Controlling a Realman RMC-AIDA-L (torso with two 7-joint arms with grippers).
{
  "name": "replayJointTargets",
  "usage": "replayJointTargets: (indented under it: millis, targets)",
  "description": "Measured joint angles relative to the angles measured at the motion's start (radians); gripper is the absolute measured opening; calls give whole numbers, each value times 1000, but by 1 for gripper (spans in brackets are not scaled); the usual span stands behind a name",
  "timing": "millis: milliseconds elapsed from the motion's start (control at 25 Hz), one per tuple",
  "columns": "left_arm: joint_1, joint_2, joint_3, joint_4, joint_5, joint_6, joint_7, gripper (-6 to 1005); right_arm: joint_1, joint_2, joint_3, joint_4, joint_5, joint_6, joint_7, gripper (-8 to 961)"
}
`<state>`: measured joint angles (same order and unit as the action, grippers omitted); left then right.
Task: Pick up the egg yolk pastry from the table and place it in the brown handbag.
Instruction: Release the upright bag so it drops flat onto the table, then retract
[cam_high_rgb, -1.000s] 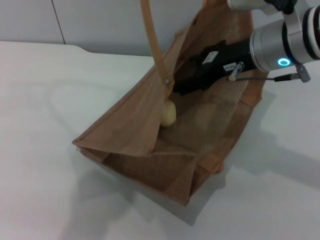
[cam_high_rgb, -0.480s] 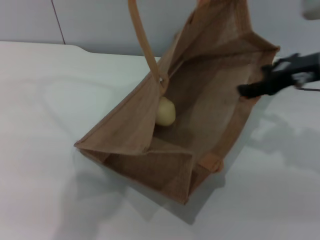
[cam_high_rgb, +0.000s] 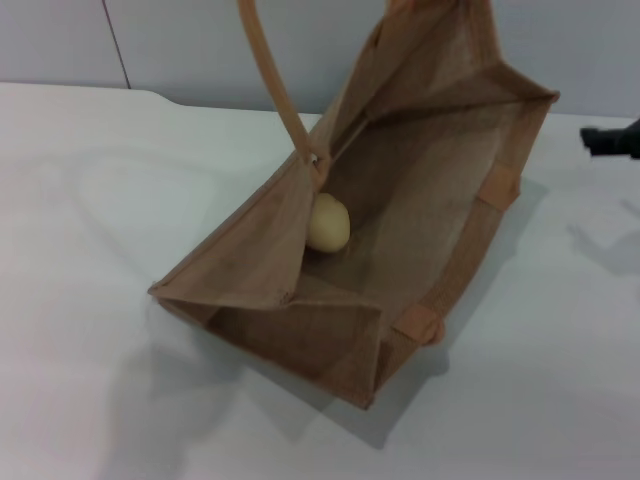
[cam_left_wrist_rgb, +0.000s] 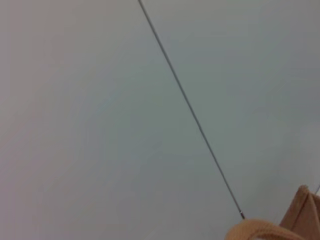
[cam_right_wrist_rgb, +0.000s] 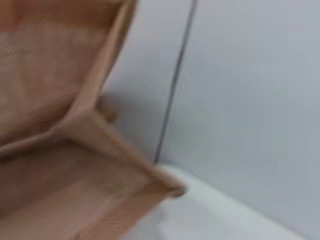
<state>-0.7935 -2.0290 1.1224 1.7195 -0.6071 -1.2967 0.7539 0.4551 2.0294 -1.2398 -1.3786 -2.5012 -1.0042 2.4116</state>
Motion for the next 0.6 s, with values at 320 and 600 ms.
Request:
replayJointTargets:
  millis: [320,600]
  targets:
    - [14,-2,9,0,-10,27,-9,151,-53,-3,-7,30,128,173,-10,880]
    - [16,-4,45,-1,-16,62,-13,152,-2,-5,-12,114,123,174,-11,879]
